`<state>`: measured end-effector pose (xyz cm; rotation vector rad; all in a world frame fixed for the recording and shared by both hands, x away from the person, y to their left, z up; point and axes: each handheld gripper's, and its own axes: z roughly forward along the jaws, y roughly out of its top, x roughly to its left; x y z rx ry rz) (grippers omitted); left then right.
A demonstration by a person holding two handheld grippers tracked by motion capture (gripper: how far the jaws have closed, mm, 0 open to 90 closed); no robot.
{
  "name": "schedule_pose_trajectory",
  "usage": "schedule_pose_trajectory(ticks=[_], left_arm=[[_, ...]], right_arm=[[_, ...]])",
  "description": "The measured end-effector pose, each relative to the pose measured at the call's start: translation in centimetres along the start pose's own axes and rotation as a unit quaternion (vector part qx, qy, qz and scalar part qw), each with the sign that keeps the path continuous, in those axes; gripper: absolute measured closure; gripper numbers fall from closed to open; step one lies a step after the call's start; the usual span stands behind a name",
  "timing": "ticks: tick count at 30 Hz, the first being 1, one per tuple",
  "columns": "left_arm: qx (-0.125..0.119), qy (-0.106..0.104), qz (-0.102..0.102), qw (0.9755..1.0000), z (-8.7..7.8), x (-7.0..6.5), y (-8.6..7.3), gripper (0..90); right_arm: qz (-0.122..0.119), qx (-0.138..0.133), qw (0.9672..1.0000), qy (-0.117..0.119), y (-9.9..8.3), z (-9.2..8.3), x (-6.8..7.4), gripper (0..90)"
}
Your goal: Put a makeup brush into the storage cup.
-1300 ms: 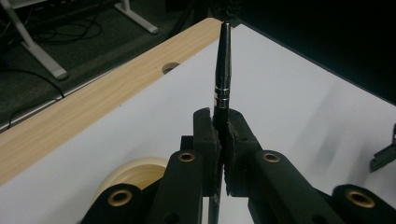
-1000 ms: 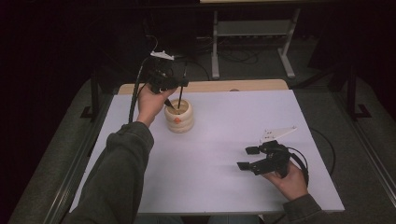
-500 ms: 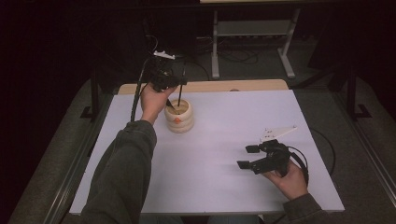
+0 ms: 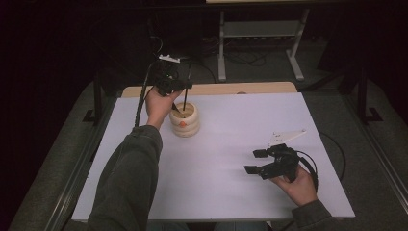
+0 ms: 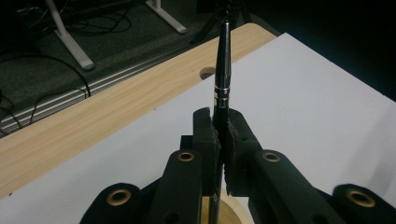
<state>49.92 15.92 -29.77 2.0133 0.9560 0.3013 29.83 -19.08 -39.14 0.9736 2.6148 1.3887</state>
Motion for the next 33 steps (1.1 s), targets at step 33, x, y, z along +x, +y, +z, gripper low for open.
schedule_pose_trajectory(ticks=[33], left_arm=[[0.022,-0.014,0.003,0.9997,2.2,-0.4,-3.6,84.4]], right_arm=[[0.000,0.004,1.0000,0.002,0.0,0.2,0.1,25.1]])
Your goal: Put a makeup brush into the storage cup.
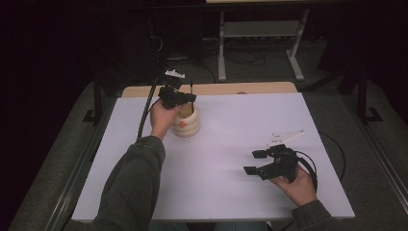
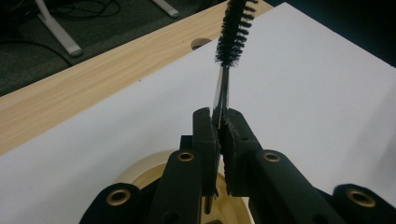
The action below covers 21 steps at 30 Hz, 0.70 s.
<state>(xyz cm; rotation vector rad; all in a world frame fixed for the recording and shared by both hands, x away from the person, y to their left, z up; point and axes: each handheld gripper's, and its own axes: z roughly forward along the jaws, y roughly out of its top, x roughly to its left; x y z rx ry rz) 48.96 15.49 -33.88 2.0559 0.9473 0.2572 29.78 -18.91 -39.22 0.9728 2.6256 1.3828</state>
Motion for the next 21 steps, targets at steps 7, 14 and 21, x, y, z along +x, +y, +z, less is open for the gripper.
schedule_pose_trajectory(ticks=[7,14,21], left_arm=[[0.016,0.006,0.004,0.9998,-0.12,0.16,-0.32,84.4],[0.021,0.006,0.005,0.9998,-0.31,0.08,-0.36,83.6],[0.037,0.021,0.022,0.9989,-0.38,-0.15,-0.42,82.5]], right_arm=[[-0.001,0.001,1.0000,0.002,0.01,0.06,0.02,25.1],[-0.002,0.000,1.0000,0.001,0.04,0.10,0.01,25.1],[-0.002,-0.001,1.0000,0.002,0.06,0.11,-0.01,25.1]])
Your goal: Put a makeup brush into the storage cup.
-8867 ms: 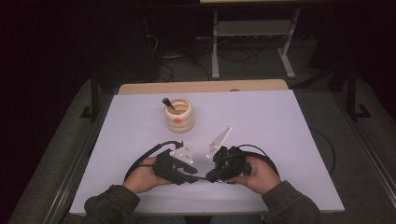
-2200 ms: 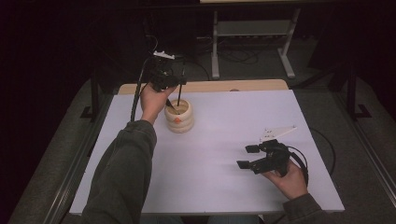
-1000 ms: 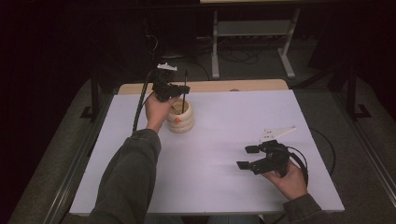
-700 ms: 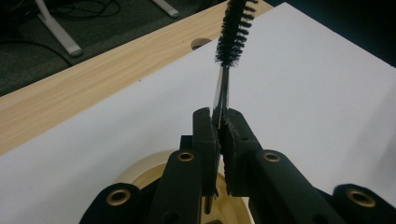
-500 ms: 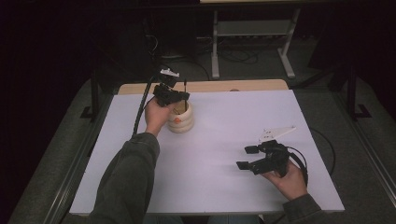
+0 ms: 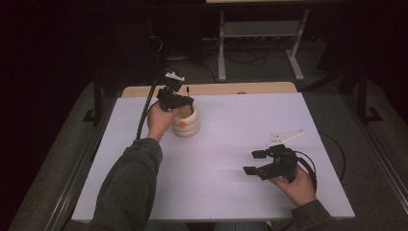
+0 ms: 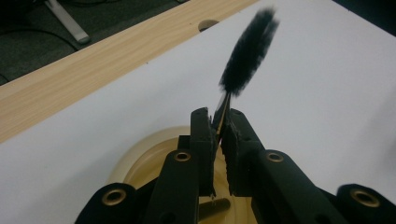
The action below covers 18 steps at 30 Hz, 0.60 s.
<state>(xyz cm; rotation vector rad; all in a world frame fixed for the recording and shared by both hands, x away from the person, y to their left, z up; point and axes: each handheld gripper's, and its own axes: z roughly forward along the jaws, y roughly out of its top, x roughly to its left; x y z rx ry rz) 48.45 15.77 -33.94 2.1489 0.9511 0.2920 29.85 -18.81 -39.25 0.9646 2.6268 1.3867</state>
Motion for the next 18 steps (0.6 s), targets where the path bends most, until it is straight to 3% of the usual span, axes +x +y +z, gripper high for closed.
schedule_pose_trajectory(ticks=[11,18], left_arm=[[0.020,0.021,0.016,0.9995,-0.4,-0.3,-0.4,73.0],[0.016,0.015,0.027,0.9994,-1.5,-0.5,-0.2,70.7]], right_arm=[[0.001,0.002,1.0000,0.003,0.1,0.1,0.1,25.1],[0.000,0.004,1.0000,0.000,0.1,0.2,0.1,25.1]])
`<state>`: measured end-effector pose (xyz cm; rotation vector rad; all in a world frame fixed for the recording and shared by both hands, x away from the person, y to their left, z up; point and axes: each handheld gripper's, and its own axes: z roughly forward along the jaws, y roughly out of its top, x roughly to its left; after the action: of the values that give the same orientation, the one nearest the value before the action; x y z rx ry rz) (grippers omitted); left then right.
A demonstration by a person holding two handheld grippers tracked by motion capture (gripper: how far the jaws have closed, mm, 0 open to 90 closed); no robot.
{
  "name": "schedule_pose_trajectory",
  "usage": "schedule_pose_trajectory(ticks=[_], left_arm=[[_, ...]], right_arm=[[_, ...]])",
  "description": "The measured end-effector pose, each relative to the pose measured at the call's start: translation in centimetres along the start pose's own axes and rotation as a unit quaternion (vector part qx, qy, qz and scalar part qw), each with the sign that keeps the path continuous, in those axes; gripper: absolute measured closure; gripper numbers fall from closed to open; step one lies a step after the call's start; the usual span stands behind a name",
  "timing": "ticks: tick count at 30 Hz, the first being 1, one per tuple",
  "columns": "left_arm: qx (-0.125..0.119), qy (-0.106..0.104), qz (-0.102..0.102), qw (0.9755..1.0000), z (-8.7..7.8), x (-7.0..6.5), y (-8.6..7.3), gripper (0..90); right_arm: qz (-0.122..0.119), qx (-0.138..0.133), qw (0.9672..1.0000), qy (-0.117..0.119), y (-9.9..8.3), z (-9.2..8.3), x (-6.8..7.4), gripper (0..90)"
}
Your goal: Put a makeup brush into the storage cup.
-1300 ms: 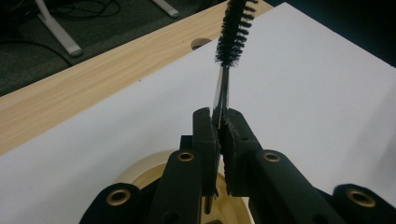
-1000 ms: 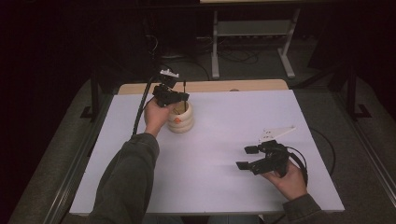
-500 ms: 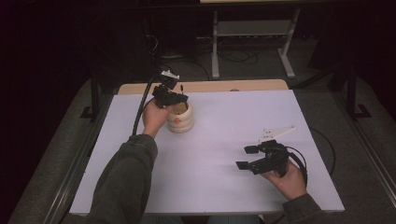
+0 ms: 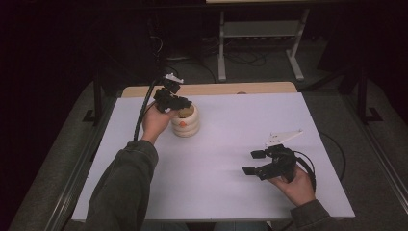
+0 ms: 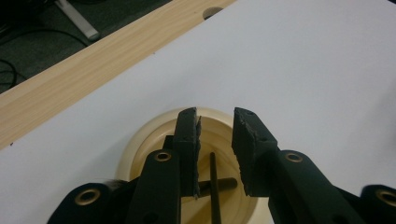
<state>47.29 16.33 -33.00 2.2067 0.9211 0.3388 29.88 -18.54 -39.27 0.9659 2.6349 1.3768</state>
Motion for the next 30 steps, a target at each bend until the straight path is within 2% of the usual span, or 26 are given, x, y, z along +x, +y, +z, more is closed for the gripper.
schedule_pose_trajectory(ticks=[9,16,17,25,30], left_arm=[[-0.008,-0.013,0.002,0.9999,-1.0,-0.5,0.0,68.5],[-0.014,-0.019,0.013,0.9996,-1.9,-1.0,-0.1,67.4],[-0.015,-0.020,0.007,0.9997,-2.0,-1.1,-0.2,67.4],[-0.021,-0.023,0.014,0.9994,-2.7,-1.2,-0.7,67.0],[-0.026,-0.029,0.005,0.9992,-3.0,-1.4,-1.1,66.2]], right_arm=[[0.002,-0.006,0.9999,-0.014,-0.2,-0.4,-0.5,25.0],[0.007,-0.007,0.9996,-0.028,-0.4,-0.8,-0.8,24.6],[0.006,-0.008,0.9995,-0.029,-0.4,-0.9,-0.8,24.6],[0.005,-0.007,0.9994,-0.035,-0.3,-0.9,-0.8,24.3],[0.006,-0.006,0.9992,-0.038,-0.3,-0.9,-0.9,23.9]])
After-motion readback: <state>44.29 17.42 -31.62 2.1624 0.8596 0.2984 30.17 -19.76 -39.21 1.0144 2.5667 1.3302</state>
